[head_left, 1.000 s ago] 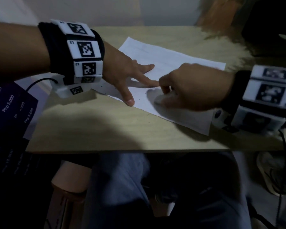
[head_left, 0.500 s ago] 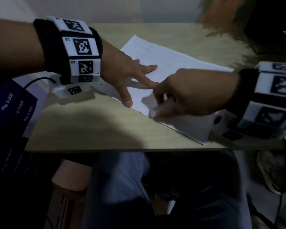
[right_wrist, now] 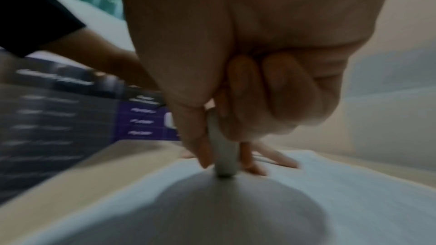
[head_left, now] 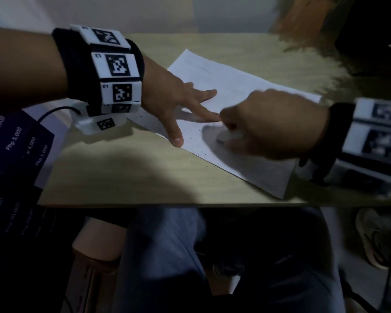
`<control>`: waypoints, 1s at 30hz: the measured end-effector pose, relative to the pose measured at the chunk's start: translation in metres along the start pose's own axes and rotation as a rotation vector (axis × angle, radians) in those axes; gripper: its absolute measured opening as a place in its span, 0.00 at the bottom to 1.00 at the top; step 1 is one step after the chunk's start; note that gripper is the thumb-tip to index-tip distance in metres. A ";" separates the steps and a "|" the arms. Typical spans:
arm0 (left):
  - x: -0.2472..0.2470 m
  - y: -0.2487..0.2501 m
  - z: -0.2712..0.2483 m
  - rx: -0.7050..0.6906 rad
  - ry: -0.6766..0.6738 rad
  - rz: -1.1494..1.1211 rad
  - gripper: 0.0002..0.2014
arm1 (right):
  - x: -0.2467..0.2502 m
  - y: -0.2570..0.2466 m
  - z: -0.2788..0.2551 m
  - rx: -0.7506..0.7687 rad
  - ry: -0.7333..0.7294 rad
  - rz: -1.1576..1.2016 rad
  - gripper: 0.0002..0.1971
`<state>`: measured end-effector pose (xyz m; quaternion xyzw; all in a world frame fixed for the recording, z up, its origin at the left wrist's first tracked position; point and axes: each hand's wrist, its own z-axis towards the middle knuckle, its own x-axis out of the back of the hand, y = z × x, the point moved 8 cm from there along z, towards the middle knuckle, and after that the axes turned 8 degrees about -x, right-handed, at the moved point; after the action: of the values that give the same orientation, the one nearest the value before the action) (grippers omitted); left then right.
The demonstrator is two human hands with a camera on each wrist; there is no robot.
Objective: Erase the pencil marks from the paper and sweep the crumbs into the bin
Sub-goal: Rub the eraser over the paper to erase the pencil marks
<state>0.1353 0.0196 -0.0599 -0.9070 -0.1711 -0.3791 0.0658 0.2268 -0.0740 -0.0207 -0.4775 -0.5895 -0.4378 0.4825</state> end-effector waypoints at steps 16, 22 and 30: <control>0.014 0.008 0.006 0.004 0.088 -0.008 0.47 | 0.003 0.001 0.002 -0.003 -0.129 0.144 0.19; 0.015 0.012 0.009 0.035 0.032 0.080 0.47 | -0.004 -0.021 -0.018 0.069 -0.045 -0.008 0.15; 0.015 0.016 0.004 0.043 0.004 0.106 0.44 | 0.002 -0.005 -0.007 -0.001 -0.019 -0.022 0.17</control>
<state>0.1537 0.0097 -0.0520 -0.9125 -0.1309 -0.3730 0.1056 0.2232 -0.0814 -0.0176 -0.4751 -0.5991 -0.4389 0.4719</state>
